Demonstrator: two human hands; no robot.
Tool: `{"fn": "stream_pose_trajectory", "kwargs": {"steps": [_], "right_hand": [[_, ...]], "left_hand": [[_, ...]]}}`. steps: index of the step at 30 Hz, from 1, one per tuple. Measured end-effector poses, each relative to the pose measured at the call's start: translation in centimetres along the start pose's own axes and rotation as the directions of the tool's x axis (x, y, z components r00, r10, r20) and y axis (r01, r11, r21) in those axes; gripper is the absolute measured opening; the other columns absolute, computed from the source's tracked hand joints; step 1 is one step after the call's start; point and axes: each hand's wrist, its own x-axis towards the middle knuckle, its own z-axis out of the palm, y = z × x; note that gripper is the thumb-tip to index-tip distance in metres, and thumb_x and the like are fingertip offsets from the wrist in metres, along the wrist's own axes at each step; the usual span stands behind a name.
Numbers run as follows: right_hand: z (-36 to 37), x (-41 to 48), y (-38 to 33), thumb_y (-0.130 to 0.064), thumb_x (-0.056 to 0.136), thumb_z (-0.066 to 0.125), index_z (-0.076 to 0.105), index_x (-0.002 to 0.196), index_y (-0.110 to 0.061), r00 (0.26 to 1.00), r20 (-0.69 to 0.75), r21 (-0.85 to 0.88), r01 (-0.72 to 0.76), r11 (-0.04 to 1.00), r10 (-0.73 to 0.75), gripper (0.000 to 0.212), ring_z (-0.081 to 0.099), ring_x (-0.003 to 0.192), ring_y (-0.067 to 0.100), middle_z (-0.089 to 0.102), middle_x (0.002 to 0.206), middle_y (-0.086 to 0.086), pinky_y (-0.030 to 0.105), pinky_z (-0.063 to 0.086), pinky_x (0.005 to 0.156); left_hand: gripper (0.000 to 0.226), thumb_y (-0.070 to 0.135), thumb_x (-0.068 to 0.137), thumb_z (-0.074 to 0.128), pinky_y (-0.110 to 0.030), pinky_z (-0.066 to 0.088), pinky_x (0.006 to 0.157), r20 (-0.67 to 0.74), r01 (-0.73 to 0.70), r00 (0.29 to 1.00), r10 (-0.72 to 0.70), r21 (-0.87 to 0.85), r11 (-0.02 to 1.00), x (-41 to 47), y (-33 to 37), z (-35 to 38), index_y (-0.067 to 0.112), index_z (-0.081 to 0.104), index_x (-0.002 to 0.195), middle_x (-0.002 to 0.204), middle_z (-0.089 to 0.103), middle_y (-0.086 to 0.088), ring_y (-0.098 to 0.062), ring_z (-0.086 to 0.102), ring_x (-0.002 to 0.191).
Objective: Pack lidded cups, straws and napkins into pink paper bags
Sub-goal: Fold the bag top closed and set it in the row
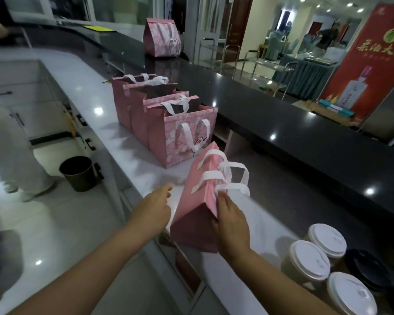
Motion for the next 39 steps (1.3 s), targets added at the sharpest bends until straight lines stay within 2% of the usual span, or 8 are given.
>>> {"fn": "stream_pose_trajectory", "kwargs": {"steps": [3,5,8,13,21,27,32,39], "right_hand": [[0.6,0.2,-1.8,-0.001,0.083,0.057,0.052,0.130,-0.002,0.990,-0.140,0.057,0.005,0.998,0.003,0.047,0.058,0.114,0.036,0.058,0.128,0.017,0.048,0.046,0.096],[0.6,0.6,-3.3,0.000,0.074,0.058,0.062,0.117,0.002,0.963,-0.267,0.071,0.048,0.996,-0.028,0.043,0.066,0.099,0.037,0.067,0.113,0.018,0.050,0.052,0.083],[0.7,1.7,-6.0,-0.005,0.078,0.052,0.064,0.115,0.000,0.940,-0.338,0.102,0.083,0.991,-0.044,0.039,0.066,0.097,0.036,0.068,0.110,0.016,0.048,0.052,0.081],[3.1,4.3,-11.8,-0.003,0.085,0.047,0.058,0.127,-0.007,0.953,-0.301,0.182,0.032,0.983,0.024,0.043,0.056,0.113,0.033,0.062,0.124,0.009,0.038,0.045,0.091],[10.9,11.7,-26.7,-0.004,0.093,0.048,0.055,0.130,-0.017,0.959,-0.272,0.281,0.007,0.960,0.073,0.040,0.048,0.119,0.021,0.057,0.130,0.001,0.023,0.035,0.092],[15.8,18.8,-37.2,-0.023,0.092,0.038,0.057,0.128,-0.011,0.964,-0.257,0.422,0.051,0.905,0.065,0.042,0.051,0.117,0.025,0.058,0.129,0.005,0.035,0.043,0.096],[18.1,24.8,-41.8,-0.019,0.095,0.039,0.054,0.131,-0.013,0.959,-0.282,0.417,0.111,0.902,0.012,0.039,0.048,0.118,0.019,0.055,0.131,0.003,0.025,0.037,0.098],[21.4,35.3,-44.9,-0.007,0.092,0.048,0.053,0.132,-0.015,0.951,-0.303,0.443,0.192,0.876,-0.055,0.041,0.045,0.121,0.016,0.053,0.133,0.002,0.031,0.038,0.103]], "left_hand": [[0.068,0.009,0.086,0.047,-0.027,0.022,0.108,0.099,-0.087,0.992,0.078,0.085,0.993,-0.3,-1.0,-0.3,0.013,0.019,0.147,0.152,0.027,-0.005,-0.019,0.025,0.137],[0.073,0.026,0.088,0.052,-0.024,0.015,0.109,0.131,-0.136,0.984,0.120,0.122,0.983,-0.4,-1.9,-0.4,0.015,0.013,0.149,0.155,0.019,-0.003,-0.016,0.017,0.140],[0.072,0.038,0.091,0.050,-0.025,0.016,0.110,0.114,-0.187,0.978,0.173,0.123,0.975,-0.2,-3.6,-0.9,0.013,0.015,0.148,0.154,0.021,-0.003,-0.016,0.020,0.139],[0.040,0.033,0.092,0.047,-0.030,0.036,0.095,-0.017,-0.278,0.961,0.278,-0.010,0.961,1.2,-8.6,-5.1,0.017,0.043,0.129,0.128,0.052,-0.002,-0.020,0.045,0.120],[0.048,0.032,0.097,0.041,-0.025,0.028,0.101,-0.161,-0.275,0.949,0.270,-0.009,0.961,5.9,-21.4,-16.7,0.016,0.036,0.141,0.141,0.044,-0.001,-0.016,0.039,0.127],[0.037,0.016,0.097,0.042,-0.026,0.035,0.100,-0.374,-0.228,0.916,0.148,-0.180,0.957,10.3,-27.6,-24.5,0.011,0.048,0.133,0.131,0.055,-0.008,-0.022,0.050,0.119],[0.042,0.024,0.097,0.039,-0.019,0.030,0.102,-0.495,-0.282,0.860,0.126,-0.255,0.925,14.6,-30.3,-28.8,0.013,0.045,0.137,0.135,0.051,-0.004,-0.008,0.043,0.121],[0.046,0.029,0.095,0.037,-0.035,0.036,0.107,-0.583,-0.353,0.796,0.166,-0.224,0.908,24.0,-33.0,-34.0,0.012,0.044,0.137,0.138,0.049,-0.008,-0.019,0.044,0.129]]}}
